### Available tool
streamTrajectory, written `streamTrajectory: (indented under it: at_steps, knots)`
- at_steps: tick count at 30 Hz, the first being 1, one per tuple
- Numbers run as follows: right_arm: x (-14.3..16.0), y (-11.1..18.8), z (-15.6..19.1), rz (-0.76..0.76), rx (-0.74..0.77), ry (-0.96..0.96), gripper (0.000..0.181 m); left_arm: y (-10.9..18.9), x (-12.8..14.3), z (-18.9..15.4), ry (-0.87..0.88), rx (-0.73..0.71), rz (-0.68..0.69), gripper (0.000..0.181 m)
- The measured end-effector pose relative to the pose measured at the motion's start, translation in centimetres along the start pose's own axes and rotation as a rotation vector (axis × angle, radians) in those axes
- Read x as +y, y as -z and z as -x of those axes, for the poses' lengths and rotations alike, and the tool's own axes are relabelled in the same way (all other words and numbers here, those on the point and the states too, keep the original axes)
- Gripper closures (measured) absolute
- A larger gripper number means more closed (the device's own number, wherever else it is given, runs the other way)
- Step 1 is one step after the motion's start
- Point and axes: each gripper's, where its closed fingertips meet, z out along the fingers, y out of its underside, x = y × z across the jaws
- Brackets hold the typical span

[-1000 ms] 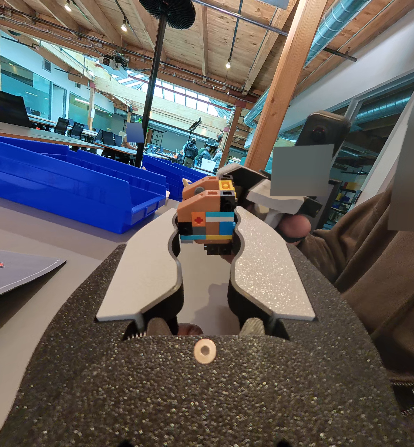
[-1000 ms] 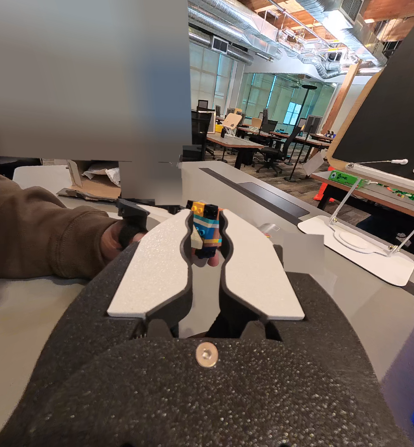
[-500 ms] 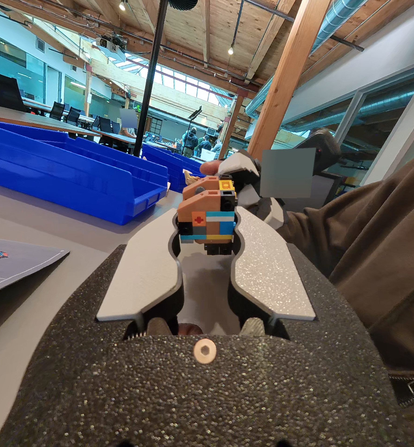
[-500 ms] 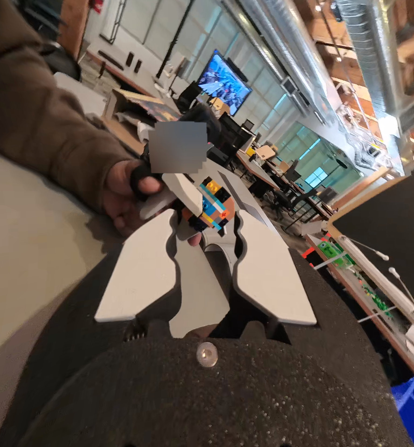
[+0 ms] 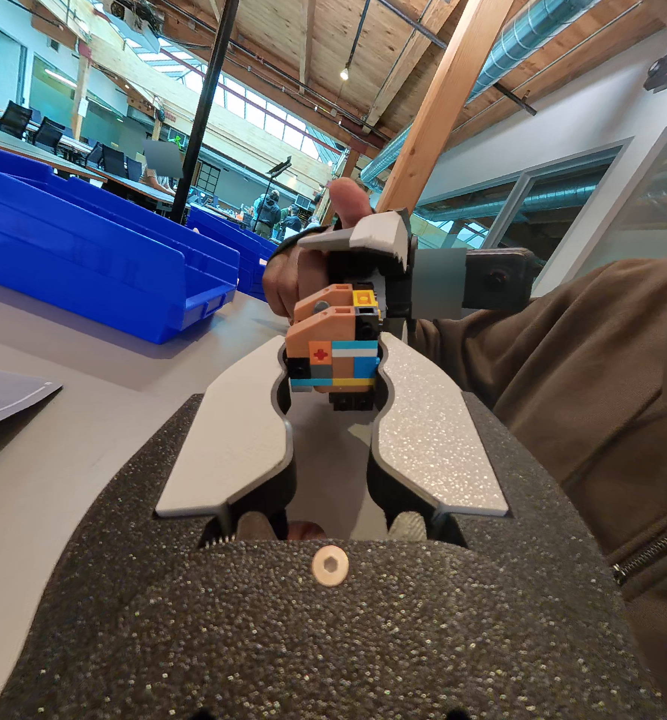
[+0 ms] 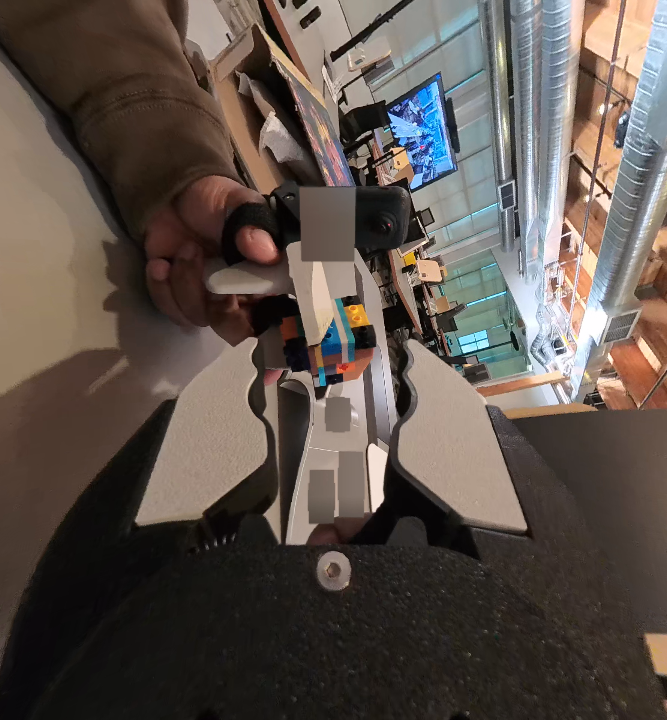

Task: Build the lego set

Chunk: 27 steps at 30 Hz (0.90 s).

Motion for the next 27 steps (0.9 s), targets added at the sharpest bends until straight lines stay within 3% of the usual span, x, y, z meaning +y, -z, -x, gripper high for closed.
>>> streamTrajectory:
  at_steps: [8, 27]
  knots:
    - [0.6, -0.9, 0.5, 0.019, -0.018, 0.068, 0.132, -0.1, 0.4, 0.0, 0.007, 0.002, 0.028, 0.141]
    - [2.0, -0.7, 1.5, 0.114, -0.117, 0.1, 0.133, -0.3, 1.8, 1.0, 0.061, -0.062, 0.139, 0.141]
